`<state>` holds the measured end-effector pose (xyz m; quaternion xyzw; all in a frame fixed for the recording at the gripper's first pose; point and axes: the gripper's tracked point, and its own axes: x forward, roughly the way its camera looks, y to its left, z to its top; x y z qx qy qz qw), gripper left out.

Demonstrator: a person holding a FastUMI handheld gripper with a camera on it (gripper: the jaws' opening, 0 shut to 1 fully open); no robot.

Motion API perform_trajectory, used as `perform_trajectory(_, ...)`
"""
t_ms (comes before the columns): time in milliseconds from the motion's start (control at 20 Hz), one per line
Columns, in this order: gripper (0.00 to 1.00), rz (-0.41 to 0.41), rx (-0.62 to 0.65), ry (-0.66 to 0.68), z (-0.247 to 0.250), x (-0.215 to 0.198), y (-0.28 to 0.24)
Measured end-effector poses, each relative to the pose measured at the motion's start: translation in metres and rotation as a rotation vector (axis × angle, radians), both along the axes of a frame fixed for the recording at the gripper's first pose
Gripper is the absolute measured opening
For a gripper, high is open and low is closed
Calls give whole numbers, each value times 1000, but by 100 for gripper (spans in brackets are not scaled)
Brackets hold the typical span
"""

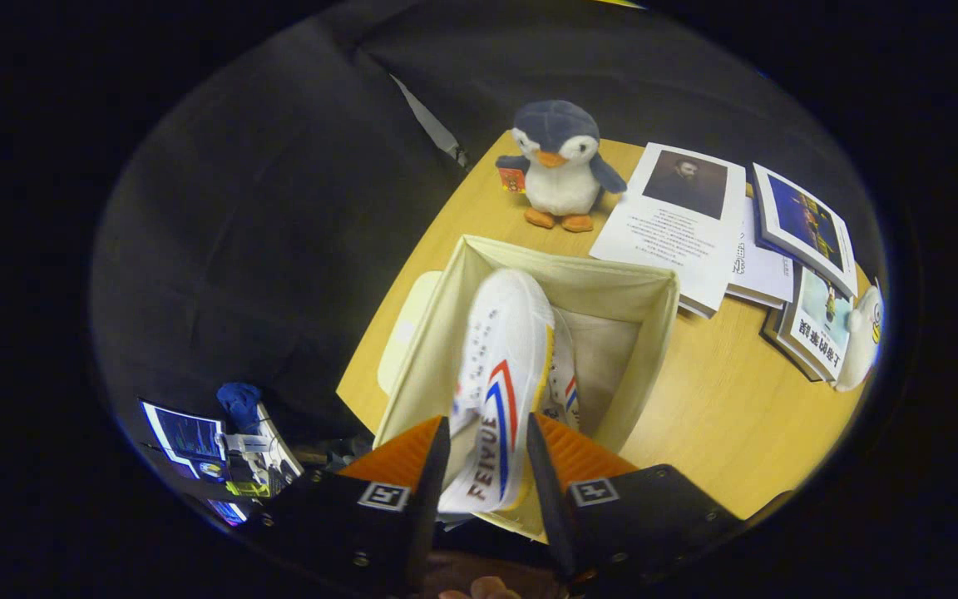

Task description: Open the storage box then place both shoes into the box .Put the left shoe in first, then the right shoe, with the right side of both shoes facing outward in a uniform manner.

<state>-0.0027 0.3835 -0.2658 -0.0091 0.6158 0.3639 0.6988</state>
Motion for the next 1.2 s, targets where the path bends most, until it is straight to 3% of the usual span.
perform_trajectory(100,91,3,-9,-86,11,16,-12)
perform_trajectory(150,94,-2,-4,-115,17,21,-17)
perform_trajectory(350,94,-65,64,-172,46,27,-36)
perform_trajectory(550,94,-162,132,-311,82,39,-78)
perform_trajectory(800,94,-348,191,-518,129,46,-152)
perform_trajectory(1200,94,-618,171,-1121,252,45,-282)
